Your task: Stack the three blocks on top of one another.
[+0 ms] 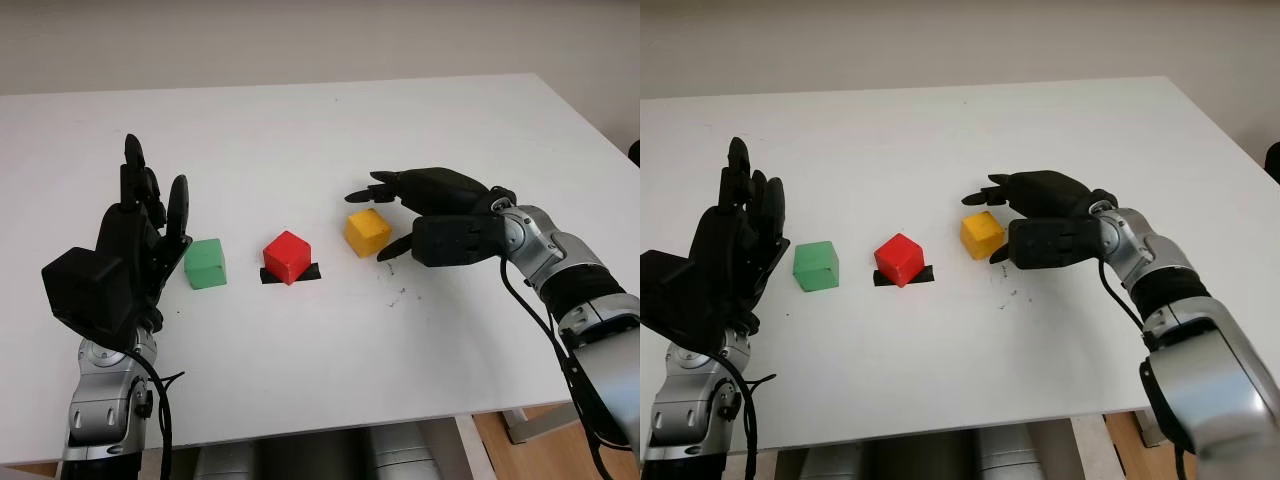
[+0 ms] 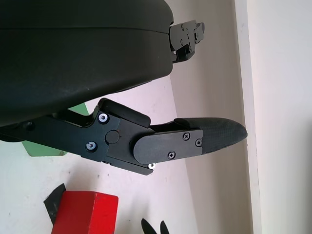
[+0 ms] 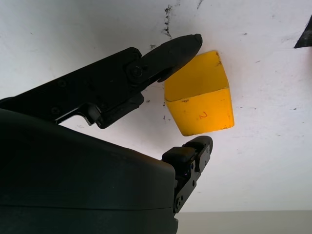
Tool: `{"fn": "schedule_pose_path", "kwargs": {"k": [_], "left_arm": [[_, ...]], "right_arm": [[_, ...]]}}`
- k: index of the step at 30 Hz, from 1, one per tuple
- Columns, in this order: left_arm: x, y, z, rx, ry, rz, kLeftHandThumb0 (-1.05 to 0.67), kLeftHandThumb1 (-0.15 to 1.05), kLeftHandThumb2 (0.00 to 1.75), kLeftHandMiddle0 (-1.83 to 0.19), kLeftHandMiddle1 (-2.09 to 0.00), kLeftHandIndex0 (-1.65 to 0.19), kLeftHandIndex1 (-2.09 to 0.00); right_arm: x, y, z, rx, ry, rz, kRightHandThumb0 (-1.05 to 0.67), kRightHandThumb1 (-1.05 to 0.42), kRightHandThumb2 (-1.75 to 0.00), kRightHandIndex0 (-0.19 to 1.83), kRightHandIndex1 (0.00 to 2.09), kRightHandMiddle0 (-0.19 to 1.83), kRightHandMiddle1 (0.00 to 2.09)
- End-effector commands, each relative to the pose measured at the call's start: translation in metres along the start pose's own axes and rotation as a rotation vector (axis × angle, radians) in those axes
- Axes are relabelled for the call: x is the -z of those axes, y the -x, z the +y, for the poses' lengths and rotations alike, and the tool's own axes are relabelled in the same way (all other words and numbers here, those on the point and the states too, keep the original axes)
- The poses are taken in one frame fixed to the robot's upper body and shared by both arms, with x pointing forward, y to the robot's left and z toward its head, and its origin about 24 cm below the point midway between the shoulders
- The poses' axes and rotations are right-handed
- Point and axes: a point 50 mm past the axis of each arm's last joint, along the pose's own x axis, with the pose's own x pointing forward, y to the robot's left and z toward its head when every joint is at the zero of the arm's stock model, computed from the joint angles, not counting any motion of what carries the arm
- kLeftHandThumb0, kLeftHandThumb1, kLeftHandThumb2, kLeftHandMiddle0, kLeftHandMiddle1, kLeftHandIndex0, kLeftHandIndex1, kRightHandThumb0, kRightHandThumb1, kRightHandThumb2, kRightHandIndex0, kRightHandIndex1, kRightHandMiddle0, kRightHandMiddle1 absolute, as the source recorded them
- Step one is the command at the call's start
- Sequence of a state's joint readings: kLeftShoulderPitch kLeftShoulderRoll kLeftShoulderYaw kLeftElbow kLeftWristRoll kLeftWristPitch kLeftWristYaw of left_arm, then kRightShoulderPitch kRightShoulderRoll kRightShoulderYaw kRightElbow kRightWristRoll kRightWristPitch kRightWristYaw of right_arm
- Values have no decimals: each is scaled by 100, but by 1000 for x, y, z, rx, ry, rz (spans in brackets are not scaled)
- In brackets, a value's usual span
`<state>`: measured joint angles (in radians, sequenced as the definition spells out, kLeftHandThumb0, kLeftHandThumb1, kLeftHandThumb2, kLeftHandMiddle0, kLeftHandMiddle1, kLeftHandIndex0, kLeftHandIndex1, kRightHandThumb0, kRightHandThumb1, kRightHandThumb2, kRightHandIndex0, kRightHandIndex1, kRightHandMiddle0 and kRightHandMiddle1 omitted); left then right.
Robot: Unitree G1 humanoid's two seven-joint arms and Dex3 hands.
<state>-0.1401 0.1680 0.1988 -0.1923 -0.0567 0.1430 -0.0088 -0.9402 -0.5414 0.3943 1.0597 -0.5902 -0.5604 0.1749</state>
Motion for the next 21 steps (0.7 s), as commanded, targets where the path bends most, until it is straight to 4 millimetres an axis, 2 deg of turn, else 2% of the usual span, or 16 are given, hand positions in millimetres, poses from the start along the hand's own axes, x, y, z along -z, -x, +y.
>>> {"fn": "schedule_pose_path", "kwargs": {"k": [1, 10, 14, 15, 18, 21], "left_arm": [[-5, -2, -1, 6, -12, -22, -71, 105, 54, 19, 0, 19, 0], [-5, -3, -5, 5, -4, -23, -73, 105, 55, 19, 0, 19, 0], [-5, -3, -5, 6, -4, -23, -73, 105, 55, 19, 0, 19, 0], [-5, -2, -6, 8, -6, -23, -73, 105, 55, 19, 0, 19, 0], [-4, -2, -6, 8, -4, -22, -73, 105, 55, 19, 0, 19, 0], [-4, -2, -7, 3, -4, -20, -74, 105, 55, 19, 0, 19, 0]], "right_arm": [[-2, -2, -8, 19, 15, -9, -56, -86, -6, 18, 7, 54, 15], [-2, -2, -8, 15, 36, -10, -55, -87, -6, 18, 6, 59, 18], [-3, -2, -6, 40, 31, -23, -50, -88, -6, 21, 7, 69, 26], [-3, -2, -6, 44, 28, -25, -49, -89, -6, 22, 7, 68, 36], [-3, -2, -6, 47, 30, -35, -47, -91, -6, 22, 6, 47, 92], [-3, -1, -6, 54, 33, -41, -45, -92, -6, 23, 6, 44, 111]]}}
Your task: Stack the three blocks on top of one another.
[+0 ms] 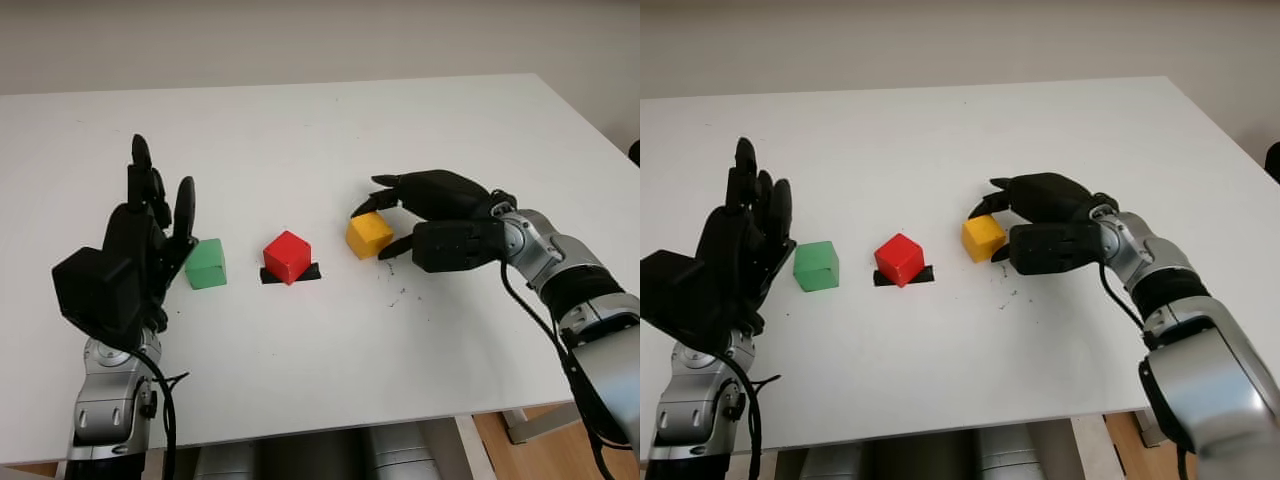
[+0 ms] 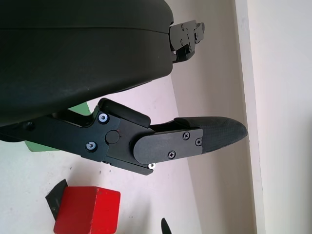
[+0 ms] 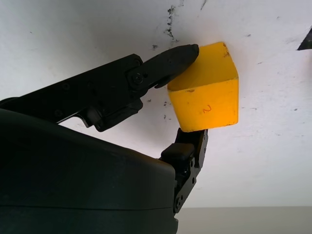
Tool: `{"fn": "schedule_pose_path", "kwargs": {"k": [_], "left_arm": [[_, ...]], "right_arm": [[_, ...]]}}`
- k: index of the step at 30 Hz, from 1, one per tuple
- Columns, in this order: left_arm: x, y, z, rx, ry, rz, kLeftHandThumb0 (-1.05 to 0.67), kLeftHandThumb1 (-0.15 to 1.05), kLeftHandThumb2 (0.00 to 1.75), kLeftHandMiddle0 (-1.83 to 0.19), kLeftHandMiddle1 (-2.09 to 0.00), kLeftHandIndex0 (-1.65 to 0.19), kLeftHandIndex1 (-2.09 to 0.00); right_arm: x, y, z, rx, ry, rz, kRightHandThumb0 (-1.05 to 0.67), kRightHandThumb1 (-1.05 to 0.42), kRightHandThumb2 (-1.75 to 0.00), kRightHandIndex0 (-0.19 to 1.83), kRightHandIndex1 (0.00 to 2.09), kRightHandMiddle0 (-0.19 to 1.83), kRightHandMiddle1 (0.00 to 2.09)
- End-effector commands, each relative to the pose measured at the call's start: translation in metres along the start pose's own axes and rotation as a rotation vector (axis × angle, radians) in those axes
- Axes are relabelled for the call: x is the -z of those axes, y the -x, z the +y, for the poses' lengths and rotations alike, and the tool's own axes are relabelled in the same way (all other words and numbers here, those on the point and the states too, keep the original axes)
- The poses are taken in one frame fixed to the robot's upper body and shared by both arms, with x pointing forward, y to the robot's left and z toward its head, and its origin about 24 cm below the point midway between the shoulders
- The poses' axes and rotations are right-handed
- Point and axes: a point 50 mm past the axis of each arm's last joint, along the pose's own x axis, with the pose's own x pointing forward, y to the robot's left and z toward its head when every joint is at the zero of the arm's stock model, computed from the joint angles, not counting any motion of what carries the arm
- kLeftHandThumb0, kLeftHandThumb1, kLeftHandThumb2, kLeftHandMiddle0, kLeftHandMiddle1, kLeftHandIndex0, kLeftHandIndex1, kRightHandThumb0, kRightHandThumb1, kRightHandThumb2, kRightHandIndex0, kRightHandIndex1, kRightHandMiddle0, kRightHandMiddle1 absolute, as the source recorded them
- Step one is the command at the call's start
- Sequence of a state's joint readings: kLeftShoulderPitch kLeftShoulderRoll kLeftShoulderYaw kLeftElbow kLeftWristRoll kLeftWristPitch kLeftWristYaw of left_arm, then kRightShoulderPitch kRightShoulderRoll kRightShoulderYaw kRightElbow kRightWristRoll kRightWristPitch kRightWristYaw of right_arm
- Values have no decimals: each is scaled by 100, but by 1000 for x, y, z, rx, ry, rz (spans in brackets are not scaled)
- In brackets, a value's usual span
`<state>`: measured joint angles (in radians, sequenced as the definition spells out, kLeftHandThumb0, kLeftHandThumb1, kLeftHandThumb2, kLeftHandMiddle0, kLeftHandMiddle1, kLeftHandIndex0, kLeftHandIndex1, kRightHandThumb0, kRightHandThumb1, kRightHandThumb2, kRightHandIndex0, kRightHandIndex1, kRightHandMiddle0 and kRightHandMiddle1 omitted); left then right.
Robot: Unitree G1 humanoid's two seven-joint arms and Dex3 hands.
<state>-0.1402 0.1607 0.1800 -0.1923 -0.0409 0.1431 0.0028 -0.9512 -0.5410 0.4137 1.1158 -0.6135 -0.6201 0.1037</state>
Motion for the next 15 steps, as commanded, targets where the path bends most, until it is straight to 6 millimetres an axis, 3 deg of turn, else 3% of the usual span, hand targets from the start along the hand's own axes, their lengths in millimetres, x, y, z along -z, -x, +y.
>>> {"fn": "schedule_pose_path", "kwargs": {"k": [1, 15], "left_arm": [[-5, -2, -1, -2, 1, -23, -74, 105, 55, 19, 0, 19, 0], [-1, 1, -2, -13, 14, -15, -75, 105, 55, 19, 0, 19, 0]], "right_arm": [[-4, -2, -10, 32, 13, -20, -45, -93, -6, 23, 6, 44, 113], [-6, 1, -10, 51, -13, -88, -44, -91, -4, 27, 7, 47, 122]]}}
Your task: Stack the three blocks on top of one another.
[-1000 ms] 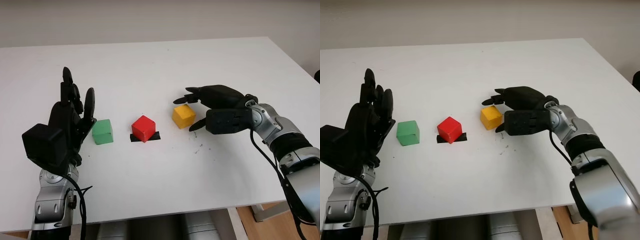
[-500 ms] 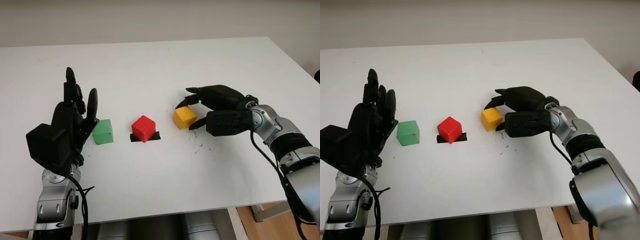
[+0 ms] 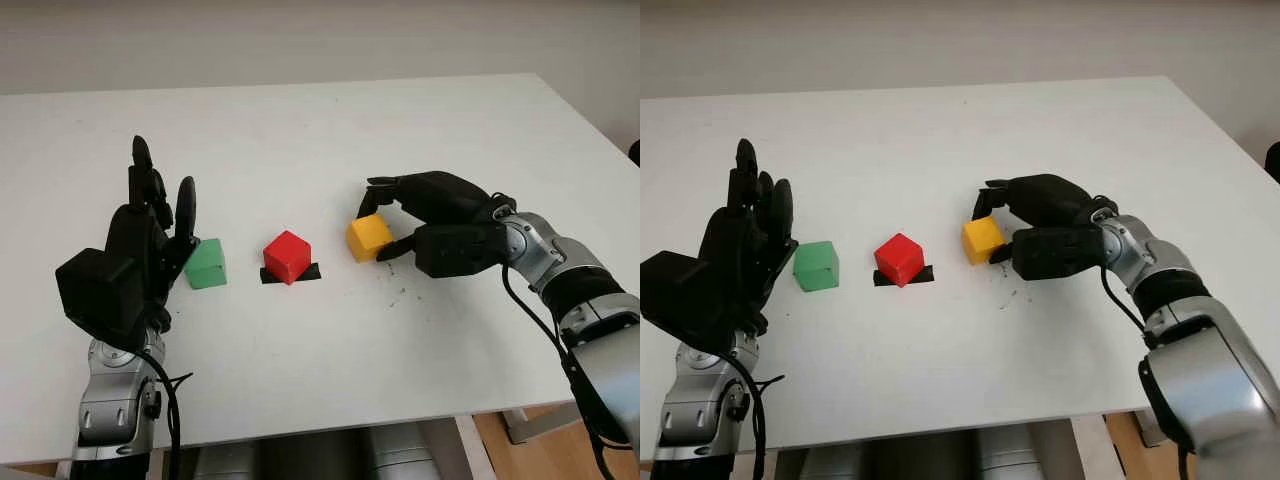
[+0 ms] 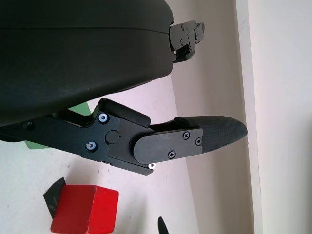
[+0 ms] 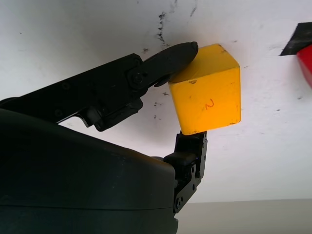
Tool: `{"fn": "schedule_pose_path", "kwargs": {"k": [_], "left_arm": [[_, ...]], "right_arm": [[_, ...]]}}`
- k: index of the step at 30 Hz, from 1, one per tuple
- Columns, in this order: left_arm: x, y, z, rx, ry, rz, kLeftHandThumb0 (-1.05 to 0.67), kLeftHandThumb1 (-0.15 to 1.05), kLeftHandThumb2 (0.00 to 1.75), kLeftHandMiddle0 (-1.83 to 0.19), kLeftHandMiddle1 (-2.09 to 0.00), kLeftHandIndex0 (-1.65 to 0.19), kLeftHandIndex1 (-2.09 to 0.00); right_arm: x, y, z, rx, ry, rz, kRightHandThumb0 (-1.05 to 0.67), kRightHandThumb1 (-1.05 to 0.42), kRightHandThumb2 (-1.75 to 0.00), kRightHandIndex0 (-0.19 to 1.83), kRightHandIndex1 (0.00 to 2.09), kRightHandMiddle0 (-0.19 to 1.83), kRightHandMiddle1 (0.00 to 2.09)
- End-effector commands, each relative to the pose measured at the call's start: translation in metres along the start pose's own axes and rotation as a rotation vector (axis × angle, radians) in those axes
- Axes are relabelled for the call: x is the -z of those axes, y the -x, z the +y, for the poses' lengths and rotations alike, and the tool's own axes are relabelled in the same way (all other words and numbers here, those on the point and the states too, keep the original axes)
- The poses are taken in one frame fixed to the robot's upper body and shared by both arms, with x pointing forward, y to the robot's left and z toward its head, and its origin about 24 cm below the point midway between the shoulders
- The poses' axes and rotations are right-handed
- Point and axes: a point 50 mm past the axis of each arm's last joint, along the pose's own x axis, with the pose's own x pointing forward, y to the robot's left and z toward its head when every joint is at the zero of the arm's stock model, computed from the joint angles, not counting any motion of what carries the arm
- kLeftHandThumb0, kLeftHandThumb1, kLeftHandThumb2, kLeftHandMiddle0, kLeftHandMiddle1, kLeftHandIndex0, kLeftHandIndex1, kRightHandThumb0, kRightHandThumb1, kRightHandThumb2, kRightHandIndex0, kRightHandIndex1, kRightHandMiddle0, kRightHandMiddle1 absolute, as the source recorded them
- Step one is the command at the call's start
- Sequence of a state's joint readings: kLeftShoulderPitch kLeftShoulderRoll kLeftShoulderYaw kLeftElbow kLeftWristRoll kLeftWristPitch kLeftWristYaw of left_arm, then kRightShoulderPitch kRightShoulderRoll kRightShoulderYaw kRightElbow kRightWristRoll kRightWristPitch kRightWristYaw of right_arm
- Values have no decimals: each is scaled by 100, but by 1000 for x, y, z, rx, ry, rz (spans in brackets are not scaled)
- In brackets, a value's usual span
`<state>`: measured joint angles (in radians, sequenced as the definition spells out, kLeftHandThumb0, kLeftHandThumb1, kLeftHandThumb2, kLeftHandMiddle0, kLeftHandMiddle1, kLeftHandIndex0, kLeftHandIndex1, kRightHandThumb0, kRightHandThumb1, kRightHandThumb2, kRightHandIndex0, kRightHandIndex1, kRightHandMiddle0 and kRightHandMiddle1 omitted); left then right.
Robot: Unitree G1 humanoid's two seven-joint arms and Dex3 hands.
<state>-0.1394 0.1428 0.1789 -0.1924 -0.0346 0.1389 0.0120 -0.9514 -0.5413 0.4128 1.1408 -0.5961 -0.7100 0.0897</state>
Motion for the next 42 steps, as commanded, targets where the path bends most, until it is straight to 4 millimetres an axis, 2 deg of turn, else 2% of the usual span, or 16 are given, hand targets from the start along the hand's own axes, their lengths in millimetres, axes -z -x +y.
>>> {"fn": "schedule_pose_path", "kwargs": {"k": [1, 17, 25, 36, 42], "left_arm": [[-2, 1, 0, -3, 4, -11, -75, 105, 55, 19, 0, 19, 0], [-1, 5, 3, 2, 9, -5, -75, 105, 54, 19, 0, 19, 0], [-1, 7, 4, 0, 13, -2, -74, 105, 53, 19, 0, 19, 0], [-2, 8, 5, 5, 3, -2, -75, 105, 54, 19, 0, 19, 0], [-2, 9, 5, 0, 14, -4, -73, 105, 53, 19, 0, 19, 0]], "right_arm": [[-2, -1, -11, 38, -4, -18, -45, -91, -5, 27, 7, 49, 123], [-6, -5, -28, 121, -139, -26, -46, -94, -5, 25, 5, 39, 143], [-21, -9, -43, 166, -299, -142, -41, -93, -5, 24, 5, 40, 145], [-53, -23, -41, 154, -482, -286, -48, -93, -5, 26, 6, 41, 149], [-67, -38, -39, 113, -684, -308, -50, -93, -5, 25, 5, 41, 150]]}}
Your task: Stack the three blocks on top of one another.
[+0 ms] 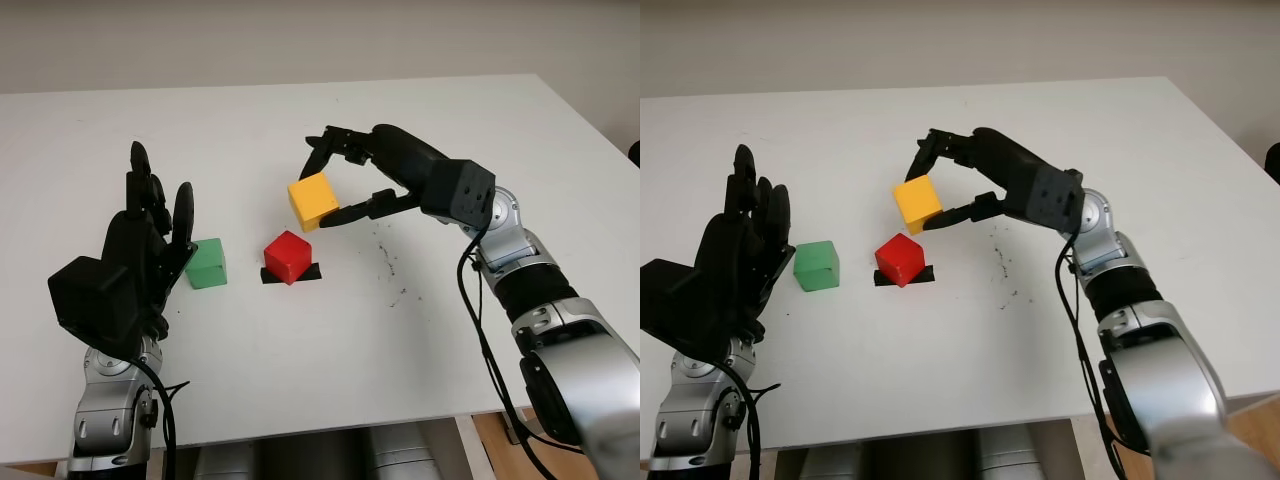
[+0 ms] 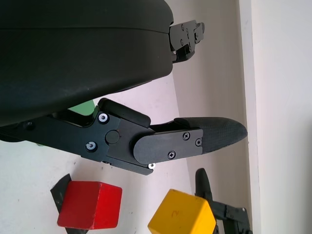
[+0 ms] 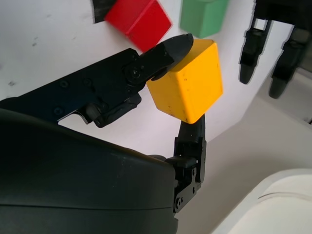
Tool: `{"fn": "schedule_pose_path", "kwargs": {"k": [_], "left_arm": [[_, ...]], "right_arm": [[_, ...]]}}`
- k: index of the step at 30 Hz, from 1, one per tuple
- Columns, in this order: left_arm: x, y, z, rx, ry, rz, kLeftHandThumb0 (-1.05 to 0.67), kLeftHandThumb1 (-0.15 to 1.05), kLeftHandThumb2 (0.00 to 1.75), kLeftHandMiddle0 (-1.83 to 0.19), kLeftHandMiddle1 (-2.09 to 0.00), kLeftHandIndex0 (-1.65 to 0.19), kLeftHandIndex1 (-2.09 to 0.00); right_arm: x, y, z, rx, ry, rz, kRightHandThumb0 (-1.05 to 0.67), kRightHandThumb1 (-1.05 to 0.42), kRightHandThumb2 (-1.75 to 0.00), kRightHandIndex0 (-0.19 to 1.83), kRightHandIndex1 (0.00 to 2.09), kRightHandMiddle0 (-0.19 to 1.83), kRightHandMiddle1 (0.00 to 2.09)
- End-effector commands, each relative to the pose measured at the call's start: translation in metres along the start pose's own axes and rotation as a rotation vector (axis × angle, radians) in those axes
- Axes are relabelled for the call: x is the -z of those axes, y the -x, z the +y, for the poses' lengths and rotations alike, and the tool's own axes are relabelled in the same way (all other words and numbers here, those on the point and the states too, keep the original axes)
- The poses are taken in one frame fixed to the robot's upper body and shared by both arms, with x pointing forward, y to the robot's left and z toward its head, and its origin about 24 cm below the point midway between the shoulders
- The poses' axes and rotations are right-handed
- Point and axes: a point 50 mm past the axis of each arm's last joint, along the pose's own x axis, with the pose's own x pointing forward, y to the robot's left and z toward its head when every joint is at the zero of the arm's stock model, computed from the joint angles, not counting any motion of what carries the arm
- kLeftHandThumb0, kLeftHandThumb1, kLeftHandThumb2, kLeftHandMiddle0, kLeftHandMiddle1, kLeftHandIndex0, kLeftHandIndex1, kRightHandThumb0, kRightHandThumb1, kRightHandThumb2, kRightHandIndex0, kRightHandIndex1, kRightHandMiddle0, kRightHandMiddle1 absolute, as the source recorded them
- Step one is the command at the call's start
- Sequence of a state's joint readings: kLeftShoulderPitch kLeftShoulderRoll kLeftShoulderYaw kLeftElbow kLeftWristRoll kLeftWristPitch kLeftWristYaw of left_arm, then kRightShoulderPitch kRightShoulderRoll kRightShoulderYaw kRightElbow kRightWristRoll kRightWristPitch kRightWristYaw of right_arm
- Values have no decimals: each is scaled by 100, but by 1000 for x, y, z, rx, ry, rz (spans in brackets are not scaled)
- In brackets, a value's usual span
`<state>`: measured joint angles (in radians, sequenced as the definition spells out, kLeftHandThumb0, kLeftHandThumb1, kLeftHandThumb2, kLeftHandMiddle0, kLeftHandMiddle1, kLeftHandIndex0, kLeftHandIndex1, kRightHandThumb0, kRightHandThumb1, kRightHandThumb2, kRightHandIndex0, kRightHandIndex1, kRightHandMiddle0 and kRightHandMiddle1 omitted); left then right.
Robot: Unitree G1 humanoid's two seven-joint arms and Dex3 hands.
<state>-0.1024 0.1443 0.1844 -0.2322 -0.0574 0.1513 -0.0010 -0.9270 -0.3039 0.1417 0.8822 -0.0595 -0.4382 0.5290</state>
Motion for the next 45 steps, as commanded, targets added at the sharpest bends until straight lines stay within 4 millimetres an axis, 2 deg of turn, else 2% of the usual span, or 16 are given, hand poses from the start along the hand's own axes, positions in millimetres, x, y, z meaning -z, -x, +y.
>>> {"fn": "schedule_pose_path", "kwargs": {"k": [1, 8, 21, 45], "left_arm": [[-3, 2, 2, -9, -2, -12, -73, 105, 53, 19, 0, 19, 0], [-3, 2, 3, -8, -7, -14, -73, 105, 53, 19, 0, 19, 0], [-3, 4, 3, -14, -4, -11, -72, 105, 53, 19, 0, 19, -1], [-4, 3, 5, -18, -10, -15, -73, 105, 53, 19, 0, 19, 0]], "right_arm": [[-11, -10, 0, 0, -52, -33, -50, -92, -5, 25, 6, 42, 152], [-4, -18, 17, -37, -175, 27, -53, -92, -5, 22, 4, 43, 153], [9, -19, 25, -68, -275, 143, -49, -91, -5, 21, 4, 41, 158], [21, -12, 27, -116, -170, 219, -53, -90, -5, 24, 6, 38, 155]]}}
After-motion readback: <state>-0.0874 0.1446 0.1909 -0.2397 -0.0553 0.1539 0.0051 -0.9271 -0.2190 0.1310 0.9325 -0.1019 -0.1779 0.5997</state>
